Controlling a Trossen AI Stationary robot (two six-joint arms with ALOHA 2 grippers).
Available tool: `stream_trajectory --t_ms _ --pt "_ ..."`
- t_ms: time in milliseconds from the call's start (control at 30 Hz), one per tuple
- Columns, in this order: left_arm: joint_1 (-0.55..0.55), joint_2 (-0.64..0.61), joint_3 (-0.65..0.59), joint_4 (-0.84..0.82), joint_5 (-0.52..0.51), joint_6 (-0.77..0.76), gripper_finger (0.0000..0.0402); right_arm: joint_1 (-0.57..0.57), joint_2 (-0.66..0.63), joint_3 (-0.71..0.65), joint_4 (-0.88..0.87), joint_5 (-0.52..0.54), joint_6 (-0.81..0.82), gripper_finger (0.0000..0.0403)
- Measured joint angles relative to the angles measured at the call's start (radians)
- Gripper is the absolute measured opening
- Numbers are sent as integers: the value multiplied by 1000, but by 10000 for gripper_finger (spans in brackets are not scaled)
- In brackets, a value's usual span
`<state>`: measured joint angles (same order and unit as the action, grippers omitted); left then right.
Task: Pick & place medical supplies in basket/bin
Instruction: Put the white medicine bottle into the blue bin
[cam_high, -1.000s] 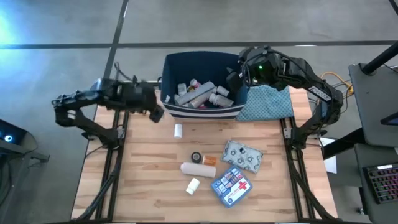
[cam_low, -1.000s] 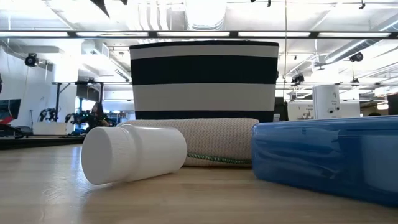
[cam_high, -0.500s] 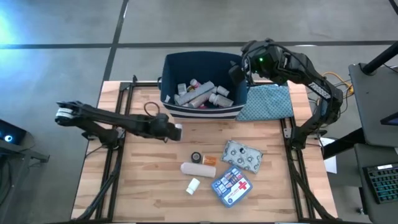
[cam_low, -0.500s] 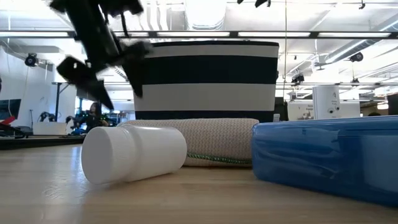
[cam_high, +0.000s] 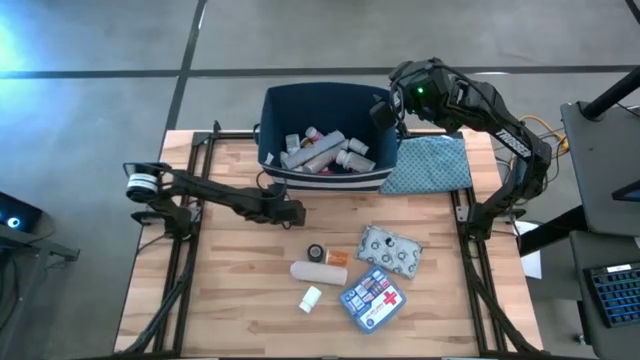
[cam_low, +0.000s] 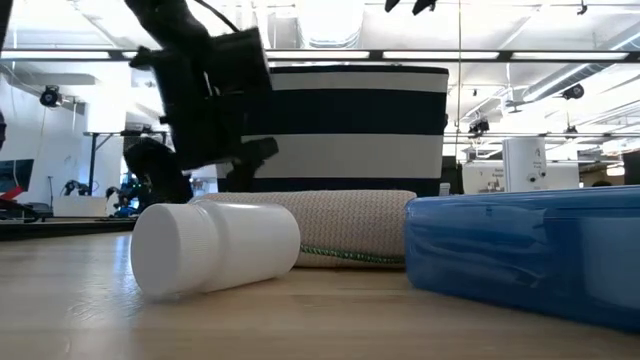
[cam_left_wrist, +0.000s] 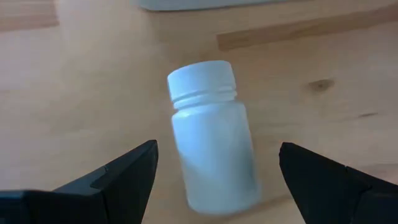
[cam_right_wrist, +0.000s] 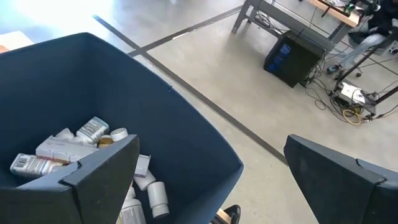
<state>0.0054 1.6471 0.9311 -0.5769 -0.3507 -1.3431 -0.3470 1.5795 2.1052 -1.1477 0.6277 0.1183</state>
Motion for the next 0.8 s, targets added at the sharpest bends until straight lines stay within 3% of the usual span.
stream_trajectory --t_ms 200,333,433,500,633,700,800 --pt "8 60 28 -5 -7 76 288 -1 0 0 0 0 -4 389" --pt "8 52 30 -38 -7 79 229 -1 0 -1 -1 0 -2 389" --pt "5 10 31 -156 -20 120 170 -1 0 -1 0 0 -1 389" --pt "-10 -46 34 -261 -24 138 134 -1 0 -1 0 0 -1 389" --pt "-80 -229 60 -421 41 183 128 0 0 -1 0 0 1 389" --pt "-122 -351 84 -414 97 197 128 0 0 -1 0 0 1 389" --pt "-191 -534 122 -257 133 288 128 0 0 -1 2 0 2 389"
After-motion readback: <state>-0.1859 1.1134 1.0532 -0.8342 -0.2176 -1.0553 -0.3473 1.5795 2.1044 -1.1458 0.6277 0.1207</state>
